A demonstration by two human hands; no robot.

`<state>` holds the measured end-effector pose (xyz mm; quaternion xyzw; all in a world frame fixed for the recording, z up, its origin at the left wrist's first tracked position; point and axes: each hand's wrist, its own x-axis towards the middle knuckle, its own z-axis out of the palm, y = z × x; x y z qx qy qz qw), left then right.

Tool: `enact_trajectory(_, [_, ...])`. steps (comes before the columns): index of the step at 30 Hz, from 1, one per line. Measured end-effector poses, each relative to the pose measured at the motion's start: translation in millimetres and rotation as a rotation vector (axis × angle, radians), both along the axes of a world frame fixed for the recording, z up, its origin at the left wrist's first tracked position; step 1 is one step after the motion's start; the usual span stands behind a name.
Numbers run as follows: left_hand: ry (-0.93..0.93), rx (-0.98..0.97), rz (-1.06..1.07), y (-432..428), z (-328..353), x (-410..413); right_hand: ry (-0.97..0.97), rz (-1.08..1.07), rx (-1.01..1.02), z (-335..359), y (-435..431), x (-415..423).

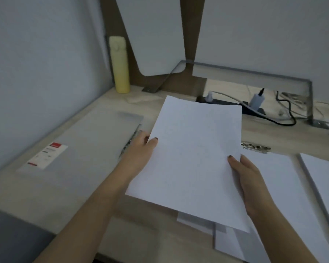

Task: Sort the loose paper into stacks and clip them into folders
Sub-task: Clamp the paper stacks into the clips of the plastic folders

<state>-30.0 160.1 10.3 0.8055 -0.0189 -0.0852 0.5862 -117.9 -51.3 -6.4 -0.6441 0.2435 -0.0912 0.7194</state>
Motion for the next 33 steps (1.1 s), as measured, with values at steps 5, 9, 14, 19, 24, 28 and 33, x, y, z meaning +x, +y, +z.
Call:
enact_trajectory(5, [-0.162, 0.086, 0.169, 58.2, -2.8, 39.2, 0.076, -0.031, -0.003, -19.8, 35.1, 10.3])
enact_trajectory(9, [-0.055, 0.091, 0.057, 73.0, -8.3, 61.6, 0.108, -0.016, -0.016, -27.7, 47.3, 16.5])
enact_trajectory(14, [0.089, 0.073, -0.078, 57.9, -12.6, 78.5, 0.120, 0.011, -0.023, -31.9, 56.4, 21.2])
enact_trajectory(19, [0.128, -0.045, -0.074, 52.9, -22.0, 84.9, 0.171, -0.001, -0.090, -32.4, 61.6, 25.9])
enact_trajectory(24, [0.114, -0.164, -0.062, 59.7, -18.3, 76.3, 0.177, -0.002, -0.105, -35.2, 65.2, 28.3])
enact_trajectory(28, [0.087, -0.163, -0.078, 68.1, -23.4, 72.4, 0.196, 0.021, -0.141, -37.6, 66.3, 27.9])
enact_trajectory(33, [0.080, -0.176, -0.127, 74.8, -24.7, 64.6, 0.193, 0.015, -0.147, -37.9, 67.3, 25.6])
